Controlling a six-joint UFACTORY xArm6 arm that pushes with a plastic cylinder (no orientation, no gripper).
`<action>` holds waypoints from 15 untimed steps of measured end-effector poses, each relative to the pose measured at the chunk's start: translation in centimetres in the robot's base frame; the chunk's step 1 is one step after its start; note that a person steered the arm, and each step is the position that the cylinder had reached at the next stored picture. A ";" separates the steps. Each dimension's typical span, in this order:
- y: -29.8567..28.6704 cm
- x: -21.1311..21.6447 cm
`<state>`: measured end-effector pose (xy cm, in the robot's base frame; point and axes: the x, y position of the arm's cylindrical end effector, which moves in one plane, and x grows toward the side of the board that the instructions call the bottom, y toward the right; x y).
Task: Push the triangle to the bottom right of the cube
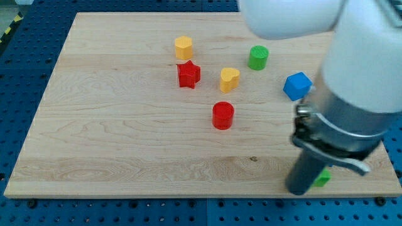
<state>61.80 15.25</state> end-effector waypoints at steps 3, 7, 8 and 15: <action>2.8 -2.2; 3.2 -7.8; 3.6 -9.3; 16.8 -13.8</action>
<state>48.02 32.03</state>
